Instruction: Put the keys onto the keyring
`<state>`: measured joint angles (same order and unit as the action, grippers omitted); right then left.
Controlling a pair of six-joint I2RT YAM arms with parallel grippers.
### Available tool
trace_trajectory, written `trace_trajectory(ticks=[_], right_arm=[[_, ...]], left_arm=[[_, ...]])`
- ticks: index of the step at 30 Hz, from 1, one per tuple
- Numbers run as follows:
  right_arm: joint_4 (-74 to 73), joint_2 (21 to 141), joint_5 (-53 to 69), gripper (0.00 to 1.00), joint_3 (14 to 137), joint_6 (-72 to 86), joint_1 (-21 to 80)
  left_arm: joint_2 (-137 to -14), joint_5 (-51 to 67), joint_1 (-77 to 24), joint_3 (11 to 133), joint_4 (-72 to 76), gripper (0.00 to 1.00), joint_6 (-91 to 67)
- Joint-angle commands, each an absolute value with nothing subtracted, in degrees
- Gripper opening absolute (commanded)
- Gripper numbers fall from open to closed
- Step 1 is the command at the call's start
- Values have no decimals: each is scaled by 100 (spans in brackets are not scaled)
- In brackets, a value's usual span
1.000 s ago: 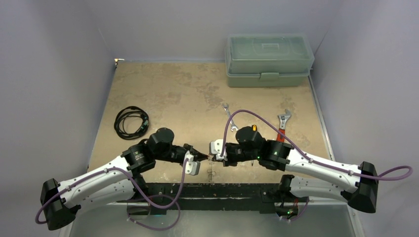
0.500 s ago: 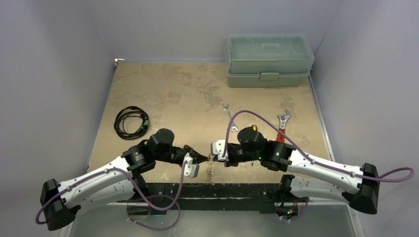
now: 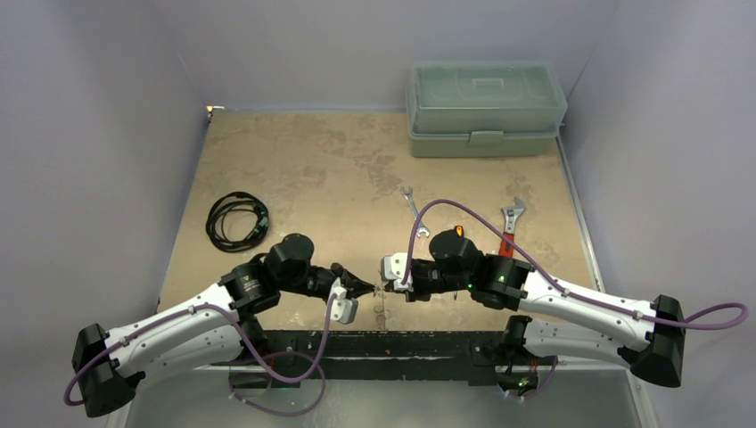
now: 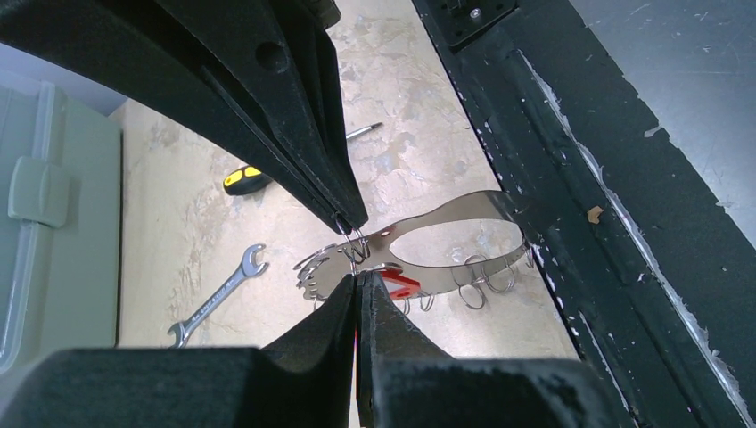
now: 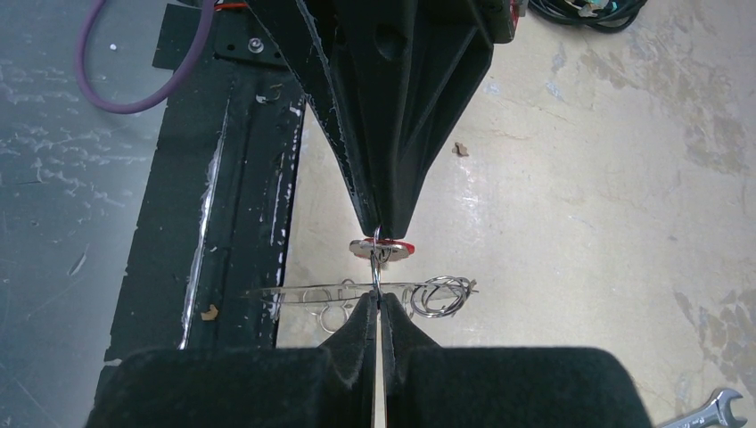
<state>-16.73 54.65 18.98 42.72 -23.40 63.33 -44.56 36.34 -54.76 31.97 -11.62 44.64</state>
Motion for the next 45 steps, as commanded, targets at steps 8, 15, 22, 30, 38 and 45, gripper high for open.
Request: trace_trajectory(ticks=[8,15,22,30,38,45], right_arm=[[-1531,5388,1802,0,4289,-2320,6337],[-1463,5469,1875,0,4322,-2291,6337],[-1536,5381,1794,0,4324,-2252,6337],[-1551,5403,1727,0,4325,-2205,6337],[-1577,5348,1671,0,4351,-2136,6337],[-1627,5392,1675,0,4402,-2099,6337]], left_arm=[[-4241,3856,-5467,3109,-812,0,4548],[-4254,4009,-5467,3094,-836,0,4600],[-4307,4106,-5467,3103,-983,0,4752],[-4267,4143,-5467,3051,-1015,0,4881],[-4323,4136,-5474,3045,-1147,0,5067],[-4317,4119,-5480,3015,-1152,0,5124]])
